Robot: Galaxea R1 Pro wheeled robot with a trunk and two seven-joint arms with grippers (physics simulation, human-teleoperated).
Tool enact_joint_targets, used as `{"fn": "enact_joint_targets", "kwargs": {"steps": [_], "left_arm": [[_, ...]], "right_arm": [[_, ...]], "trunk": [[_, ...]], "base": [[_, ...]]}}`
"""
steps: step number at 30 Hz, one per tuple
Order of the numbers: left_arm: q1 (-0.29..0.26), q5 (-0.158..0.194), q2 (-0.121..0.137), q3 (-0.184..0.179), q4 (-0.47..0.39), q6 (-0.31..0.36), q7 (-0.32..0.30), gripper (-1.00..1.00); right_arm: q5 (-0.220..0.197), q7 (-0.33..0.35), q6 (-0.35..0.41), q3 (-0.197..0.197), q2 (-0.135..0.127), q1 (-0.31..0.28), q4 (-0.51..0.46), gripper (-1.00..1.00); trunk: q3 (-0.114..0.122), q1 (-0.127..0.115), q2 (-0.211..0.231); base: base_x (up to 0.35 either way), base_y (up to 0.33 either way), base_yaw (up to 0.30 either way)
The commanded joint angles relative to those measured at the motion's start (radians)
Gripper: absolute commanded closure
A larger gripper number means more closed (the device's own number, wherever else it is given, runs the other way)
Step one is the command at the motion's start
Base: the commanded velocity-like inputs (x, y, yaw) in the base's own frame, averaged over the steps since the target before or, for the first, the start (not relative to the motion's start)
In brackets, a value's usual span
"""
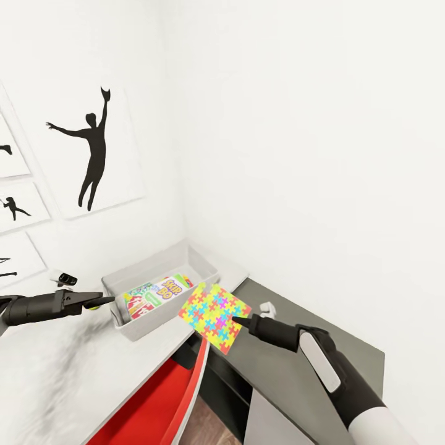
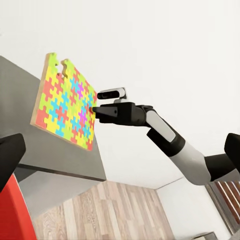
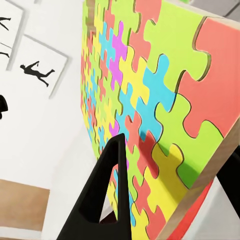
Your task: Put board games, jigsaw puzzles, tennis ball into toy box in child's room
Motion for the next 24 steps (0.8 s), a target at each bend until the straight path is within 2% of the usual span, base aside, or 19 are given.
{"fn": "enact_joint_targets", "kwargs": {"steps": [1,5,8,10,11,13,16,19,24], "left_arm": [[-0.001,0.003,0.001,-0.004,0.0,0.011,-0.003,-1.0],[-0.001,0.003,0.001,-0.004,0.0,0.01,-0.003,-1.0],[-0.001,0.003,0.001,-0.004,0.0,0.01,-0.003,-1.0],[-0.001,0.003,0.001,-0.004,0.0,0.01,-0.003,-1.0],[-0.001,0.003,0.001,-0.004,0.0,0.01,-0.003,-1.0],[-0.001,0.003,0.001,-0.004,0.0,0.01,-0.003,-1.0],[-0.001,0.003,0.001,-0.002,0.0,0.01,-0.003,-1.0],[-0.001,0.003,0.001,-0.001,0.001,0.01,-0.003,-1.0],[-0.001,0.003,0.001,-0.001,0.002,0.01,-0.003,-1.0]], "right_arm": [[-0.005,-0.003,0.005,0.003,0.001,-0.001,0.001,1.0],[-0.006,-0.014,0.015,0.004,0.007,-0.02,0.007,1.0],[-0.011,-0.046,0.043,0.003,0.008,-0.088,0.011,1.0],[-0.015,-0.079,0.095,0.002,0.011,-0.157,0.023,1.0],[-0.016,-0.101,0.12,0.001,0.02,-0.192,0.034,1.0],[-0.017,-0.156,0.153,-0.004,0.058,-0.263,0.065,1.0],[-0.021,-0.253,0.173,-0.008,0.103,-0.354,0.128,1.0],[-0.023,-0.297,0.179,-0.01,0.12,-0.389,0.151,1.0],[-0.022,-0.314,0.183,-0.009,0.126,-0.401,0.159,1.0]], "trunk": [[-0.002,0.001,-0.002],[-0.002,0.001,-0.002],[-0.002,0.001,-0.002],[-0.002,0.001,-0.002],[-0.002,0.001,-0.002],[-0.002,0.001,-0.002],[-0.002,0.001,-0.002],[-0.002,0.001,-0.002],[-0.001,0.001,-0.002]], "base": [[0.0,0.005,0.0],[0.0,0.002,0.0],[0.0,0.0,0.0],[0.0,0.0,0.0],[0.0,0.0,0.0],[0.0,0.0,0.0],[0.0,0.0,0.0],[0.0,0.0,0.0],[0.0,0.0,0.022]]}}
